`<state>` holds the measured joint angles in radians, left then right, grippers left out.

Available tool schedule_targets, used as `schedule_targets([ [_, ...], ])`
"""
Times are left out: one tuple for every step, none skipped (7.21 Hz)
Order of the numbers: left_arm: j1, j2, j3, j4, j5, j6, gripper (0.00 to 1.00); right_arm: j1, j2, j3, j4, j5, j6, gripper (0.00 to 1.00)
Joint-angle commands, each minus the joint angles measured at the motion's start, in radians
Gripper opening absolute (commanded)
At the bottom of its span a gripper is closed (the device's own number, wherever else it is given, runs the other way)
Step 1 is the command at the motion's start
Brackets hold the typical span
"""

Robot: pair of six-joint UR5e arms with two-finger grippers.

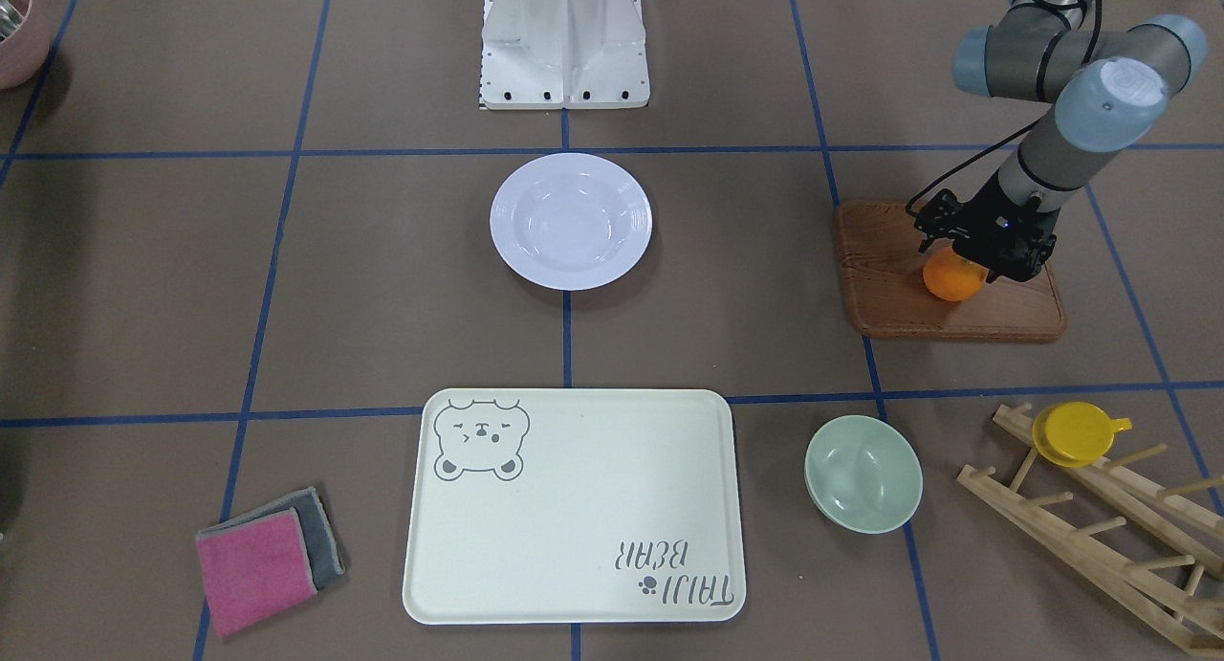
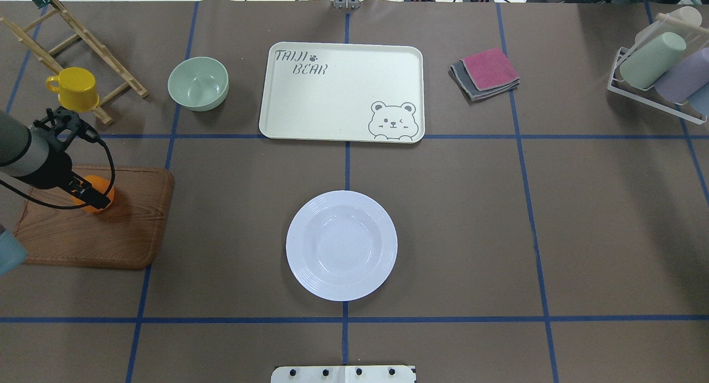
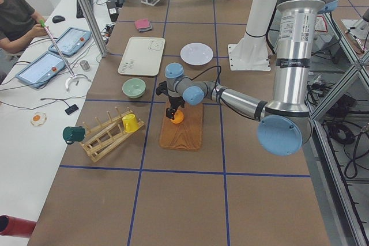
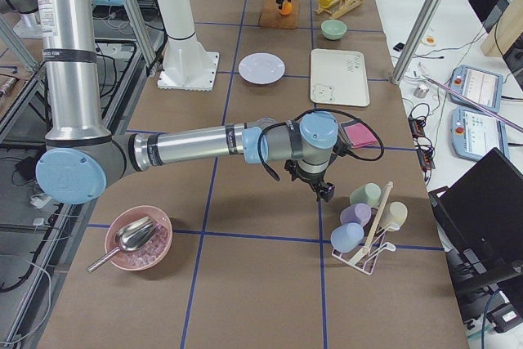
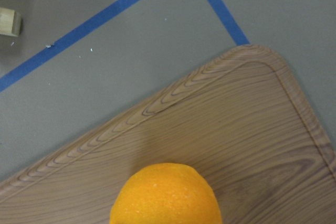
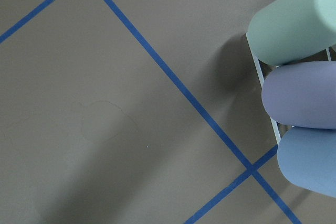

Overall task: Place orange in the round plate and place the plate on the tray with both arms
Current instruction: 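Lower the left gripper and grasp the orange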

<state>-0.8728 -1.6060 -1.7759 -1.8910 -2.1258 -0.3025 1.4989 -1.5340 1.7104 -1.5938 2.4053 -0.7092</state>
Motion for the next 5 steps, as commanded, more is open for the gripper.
schedule_targets([
  [0.002,-0.003,0.027,-0.003,0.001,0.0,0.99,-0.005,0.0,-0.009,0.0,0.0,0.001,1.0],
  [0.002,-0.008,0.038,-0.002,0.0,0.0,0.99,-0.005,0.0,-0.009,0.0,0.0,-0.001,1.0],
  [0.0,-0.009,0.039,-0.002,0.001,-0.001,0.99,-0.005,0.0,-0.009,0.0,0.0,0.001,1.0],
  [0.002,-0.012,0.05,-0.002,0.001,-0.003,0.99,-0.005,0.0,-0.009,0.0,0.0,0.001,1.0],
  [0.002,-0.012,0.046,-0.002,0.001,-0.018,0.99,-0.005,0.0,-0.009,0.0,0.0,-0.001,1.0],
])
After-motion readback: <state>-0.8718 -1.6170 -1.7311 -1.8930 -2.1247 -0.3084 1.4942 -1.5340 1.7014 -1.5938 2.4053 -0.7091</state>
